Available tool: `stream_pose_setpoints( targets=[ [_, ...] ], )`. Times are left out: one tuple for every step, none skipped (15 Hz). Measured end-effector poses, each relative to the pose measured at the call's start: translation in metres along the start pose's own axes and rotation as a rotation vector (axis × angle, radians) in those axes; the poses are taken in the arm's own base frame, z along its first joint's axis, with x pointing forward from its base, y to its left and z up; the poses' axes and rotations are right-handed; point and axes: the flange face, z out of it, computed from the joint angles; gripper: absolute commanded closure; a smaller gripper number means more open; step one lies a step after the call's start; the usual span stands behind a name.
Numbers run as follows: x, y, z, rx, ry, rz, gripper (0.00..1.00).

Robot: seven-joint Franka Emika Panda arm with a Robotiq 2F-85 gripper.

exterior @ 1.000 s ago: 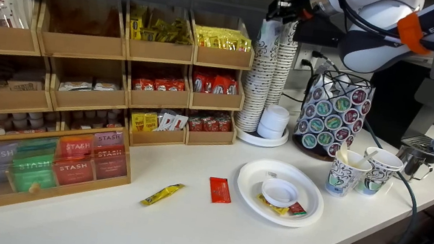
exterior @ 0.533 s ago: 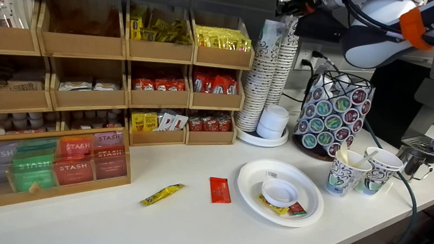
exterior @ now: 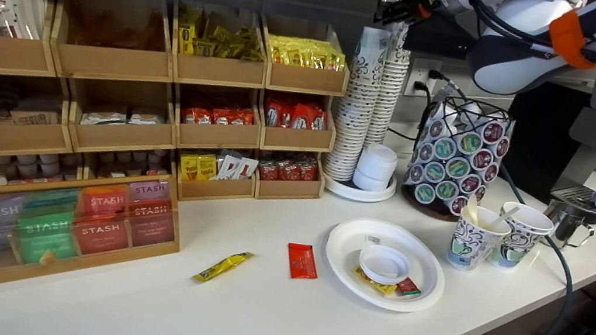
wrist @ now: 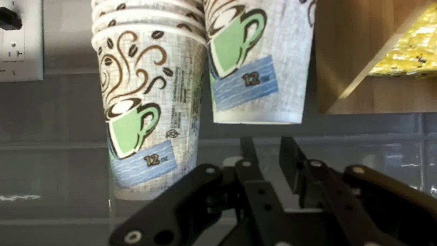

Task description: Remove two papers cups from the pile on the left and put them on the white plate

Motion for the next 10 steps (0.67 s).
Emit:
stream_pose_setpoints(
  targets=[
    [-0.0012, -0.0030, -0.0001, 0.005, -0.002, 0.000, 0.35],
    [-0.0020, -0.0056, -0.0004, 0.009, -0.003, 0.000, 0.29],
    [-0.0023, -0.0075, -0.0007, 0.012, -0.004, -0.001, 0.20],
    [-0.0024, -0.0089, -0.0009, 0.014, -0.004, -0.002, 0.13],
    [-0.0029, -0.0099, -0.0010, 0.015, -0.005, -0.003, 0.05],
    [-0.0043, -0.0108, -0.0009, 0.017, -0.007, -0.003, 0.01],
    [-0.0061, -0.0113, -0.0006, 0.018, -0.011, -0.002, 0.00],
    [-0.0076, -0.0110, 0.0000, 0.015, -0.015, -0.002, 0.00],
    [-0.0087, -0.0100, 0.0004, 0.012, -0.018, -0.002, 0.00],
    [-0.0092, -0.0085, 0.0007, 0.008, -0.020, -0.002, 0.00]
  ],
)
